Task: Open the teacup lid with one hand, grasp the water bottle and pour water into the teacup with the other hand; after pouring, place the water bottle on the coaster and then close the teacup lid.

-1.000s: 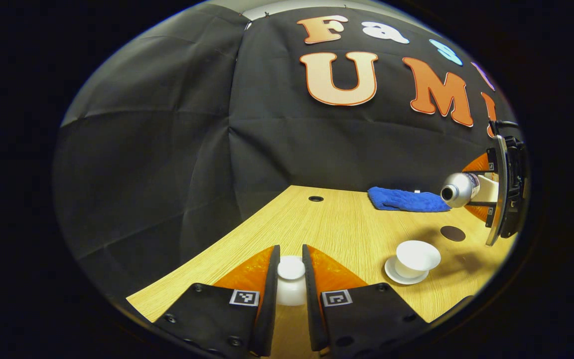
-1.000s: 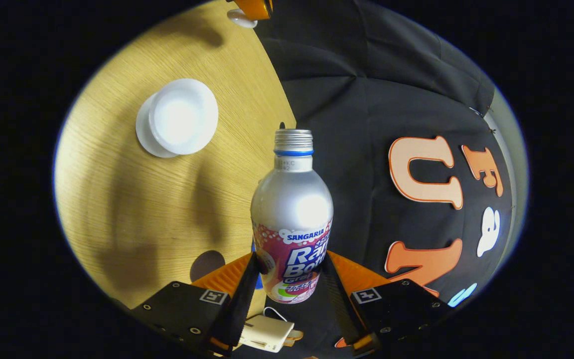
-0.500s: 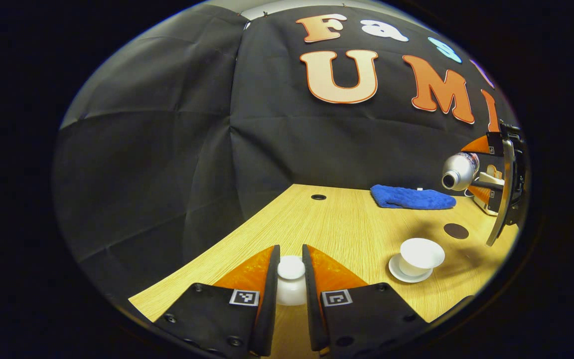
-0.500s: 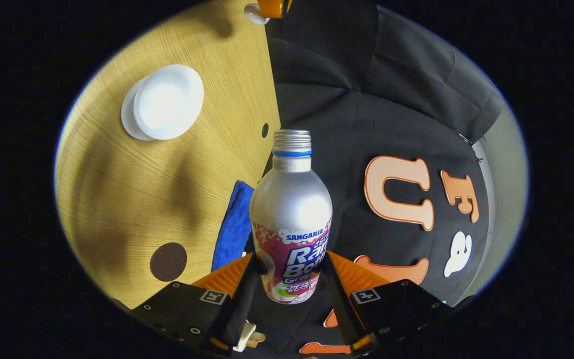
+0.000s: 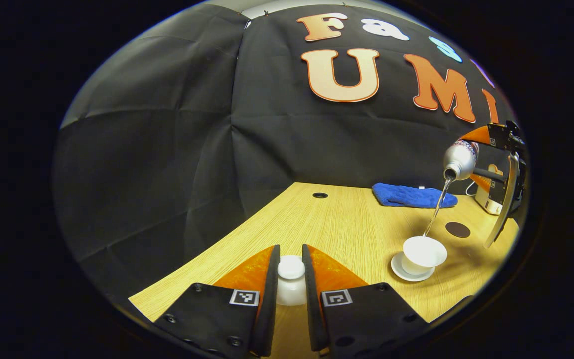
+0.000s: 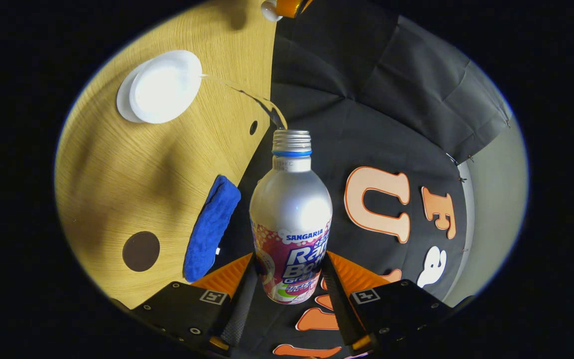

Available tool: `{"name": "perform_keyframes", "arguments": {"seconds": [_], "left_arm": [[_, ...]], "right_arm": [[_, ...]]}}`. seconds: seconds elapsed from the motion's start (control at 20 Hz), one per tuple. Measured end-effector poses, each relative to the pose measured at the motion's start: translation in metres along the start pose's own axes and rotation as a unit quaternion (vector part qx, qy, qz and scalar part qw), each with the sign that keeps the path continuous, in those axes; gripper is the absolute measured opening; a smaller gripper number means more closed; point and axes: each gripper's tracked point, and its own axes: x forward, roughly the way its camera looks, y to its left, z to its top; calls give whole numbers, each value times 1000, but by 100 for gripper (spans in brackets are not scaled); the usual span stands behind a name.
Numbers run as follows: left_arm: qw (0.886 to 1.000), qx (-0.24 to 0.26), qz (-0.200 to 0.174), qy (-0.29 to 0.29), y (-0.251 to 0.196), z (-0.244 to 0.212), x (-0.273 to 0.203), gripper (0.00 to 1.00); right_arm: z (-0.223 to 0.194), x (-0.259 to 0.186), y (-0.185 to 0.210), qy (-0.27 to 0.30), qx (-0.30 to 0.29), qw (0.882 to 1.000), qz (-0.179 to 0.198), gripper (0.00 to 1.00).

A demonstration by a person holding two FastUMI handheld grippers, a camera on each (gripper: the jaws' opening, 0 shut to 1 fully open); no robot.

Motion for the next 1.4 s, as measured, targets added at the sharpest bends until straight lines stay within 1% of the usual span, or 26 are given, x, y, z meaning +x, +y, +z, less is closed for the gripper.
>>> {"name": "perform_keyframes", "arguments": {"seconds": [0.25,0.45,0.8,1.05,1.35,1.4], "left_arm": [[1000,-1,-1,1,-1,0,0,32],[1000,-1,-3,-4,-3,4,-2,32],[1000,2,-4,-7,-4,7,-2,32],[1000,3,-7,-10,-7,10,-3,32],[1000,1,-9,-8,-9,7,-3,32],[1000,2,-8,-7,-9,7,-4,36]], "right_arm": [[-6,4,-4,7,-20,999,-31,75],[-10,6,-8,11,-26,999,-42,75],[-19,5,-21,15,-54,996,-74,75],[-19,4,-21,12,-79,993,-87,75],[-8,5,-19,0,-111,989,-100,75],[-6,4,-18,-2,-114,988,-101,75]]}}
